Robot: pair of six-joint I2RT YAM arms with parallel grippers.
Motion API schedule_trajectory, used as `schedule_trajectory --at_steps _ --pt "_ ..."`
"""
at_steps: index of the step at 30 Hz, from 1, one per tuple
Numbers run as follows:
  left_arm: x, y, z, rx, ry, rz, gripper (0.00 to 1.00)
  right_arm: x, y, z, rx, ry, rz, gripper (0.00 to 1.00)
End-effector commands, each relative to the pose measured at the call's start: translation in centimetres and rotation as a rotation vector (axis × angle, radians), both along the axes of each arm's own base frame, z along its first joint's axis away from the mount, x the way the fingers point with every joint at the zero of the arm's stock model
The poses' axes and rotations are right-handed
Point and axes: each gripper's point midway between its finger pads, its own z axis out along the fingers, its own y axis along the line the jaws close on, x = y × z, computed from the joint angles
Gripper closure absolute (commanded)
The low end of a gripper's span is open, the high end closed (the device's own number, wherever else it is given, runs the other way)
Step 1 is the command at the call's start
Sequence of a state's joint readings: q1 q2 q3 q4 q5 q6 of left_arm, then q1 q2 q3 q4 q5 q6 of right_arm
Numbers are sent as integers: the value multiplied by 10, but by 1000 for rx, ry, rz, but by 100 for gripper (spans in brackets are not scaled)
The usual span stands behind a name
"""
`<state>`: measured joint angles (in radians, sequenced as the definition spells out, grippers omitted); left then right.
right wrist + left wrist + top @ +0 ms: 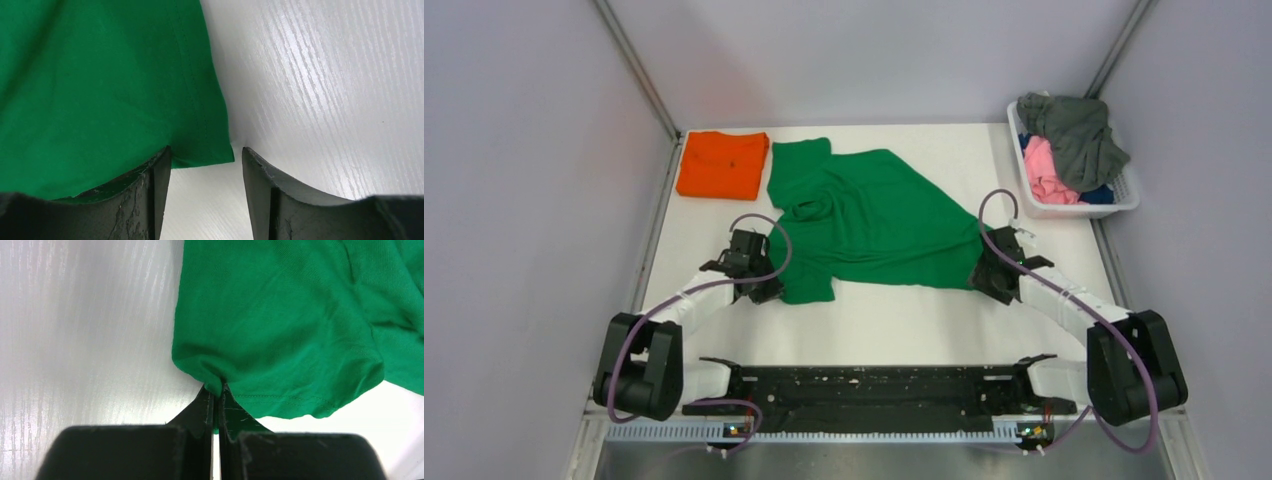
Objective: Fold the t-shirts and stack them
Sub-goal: Flatten out the tshirt
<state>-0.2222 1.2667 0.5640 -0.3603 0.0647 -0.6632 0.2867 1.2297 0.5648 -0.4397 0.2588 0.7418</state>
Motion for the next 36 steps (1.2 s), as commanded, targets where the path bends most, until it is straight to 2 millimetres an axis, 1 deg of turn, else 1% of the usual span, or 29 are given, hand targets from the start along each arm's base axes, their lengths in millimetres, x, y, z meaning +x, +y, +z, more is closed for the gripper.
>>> schedule_trajectory --at_steps 1,4,8,11,15,20,25,27,28,30,31,33,34,36 --pt "1 -2 1 -13 -16 -6 100 14 -5 9 -31 -50 -53 46" --pt "1 -2 1 -13 -15 -7 100 20 -2 11 -15 -68 -68 45" --pt "1 -1 1 -9 -17 -7 100 26 9 14 46 -95 -56 44" --pt "1 -1 2 -9 -21 -7 100 29 11 15 57 -108 -57 45" --pt "1 -1 1 -5 -16 -5 100 26 10 6 38 -63 -57 47" --pt "2 1 3 3 -24 0 100 14 6 -10 5 28 -64 52" --pt "2 4 5 18 -30 10 100 4 1 -14 -73 88 -56 59" --pt "2 5 6 24 -31 14 100 0 0 -15 -85 98 -48 69" --pt "2 6 7 26 -32 16 100 -2 0 -15 -84 105 -39 76" --pt "3 6 11 22 -49 19 100 -1 4 -11 -72 96 -14 93" --pt "4 5 16 15 -71 16 100 3 7 -6 -67 75 -2 100" --pt "10 5 34 6 -132 23 100 13 11 11 -48 11 21 100" --pt "13 5 48 1 -169 25 100 22 15 25 -33 -37 30 100" --pt "21 3 80 -22 -261 27 100 36 18 57 -13 -142 44 100"
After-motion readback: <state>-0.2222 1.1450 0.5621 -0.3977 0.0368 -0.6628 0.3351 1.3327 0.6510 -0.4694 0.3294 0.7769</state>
